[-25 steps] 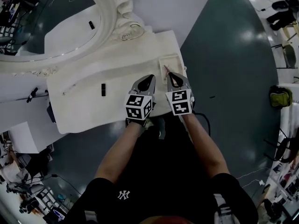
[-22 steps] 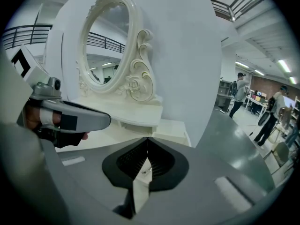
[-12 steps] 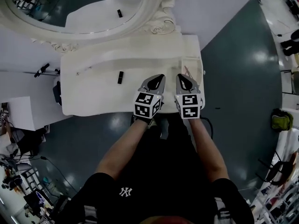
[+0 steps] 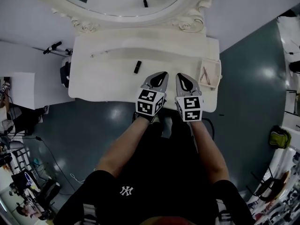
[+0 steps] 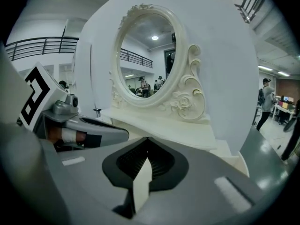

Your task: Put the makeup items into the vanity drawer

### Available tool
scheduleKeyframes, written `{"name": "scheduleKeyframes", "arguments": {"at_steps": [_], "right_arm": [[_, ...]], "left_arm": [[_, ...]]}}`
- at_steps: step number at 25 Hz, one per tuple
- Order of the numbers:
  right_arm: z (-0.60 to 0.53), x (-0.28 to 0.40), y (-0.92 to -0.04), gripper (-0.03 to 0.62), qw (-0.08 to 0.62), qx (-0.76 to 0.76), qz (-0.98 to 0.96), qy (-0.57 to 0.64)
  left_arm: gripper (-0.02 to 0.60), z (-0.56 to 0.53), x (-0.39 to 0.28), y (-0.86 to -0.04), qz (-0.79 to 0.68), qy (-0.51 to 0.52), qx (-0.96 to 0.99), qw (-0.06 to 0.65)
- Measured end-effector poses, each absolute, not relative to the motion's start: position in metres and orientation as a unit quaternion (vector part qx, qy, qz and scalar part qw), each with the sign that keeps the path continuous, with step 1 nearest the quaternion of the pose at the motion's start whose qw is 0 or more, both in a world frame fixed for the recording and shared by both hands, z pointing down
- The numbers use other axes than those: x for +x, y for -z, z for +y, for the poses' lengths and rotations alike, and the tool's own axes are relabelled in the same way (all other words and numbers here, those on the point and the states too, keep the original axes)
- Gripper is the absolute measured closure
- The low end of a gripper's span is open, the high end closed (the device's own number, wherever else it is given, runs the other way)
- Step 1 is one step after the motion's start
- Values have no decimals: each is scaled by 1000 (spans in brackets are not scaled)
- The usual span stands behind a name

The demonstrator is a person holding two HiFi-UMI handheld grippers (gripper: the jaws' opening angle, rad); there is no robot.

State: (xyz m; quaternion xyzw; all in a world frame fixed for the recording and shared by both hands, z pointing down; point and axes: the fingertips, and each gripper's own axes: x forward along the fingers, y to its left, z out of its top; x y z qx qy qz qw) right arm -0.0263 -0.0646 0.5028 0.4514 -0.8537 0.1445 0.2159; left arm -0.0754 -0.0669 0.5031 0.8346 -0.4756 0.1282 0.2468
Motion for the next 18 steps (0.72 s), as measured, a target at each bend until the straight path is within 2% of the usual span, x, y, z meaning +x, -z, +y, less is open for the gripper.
{"name": "scheduleKeyframes", "arguments": {"at_steps": [18], "right_arm": [[-59, -126, -524, 569, 229, 368, -890, -138]], "left_arm": [[580, -64, -169, -534, -536, -139, 791, 259]]}}
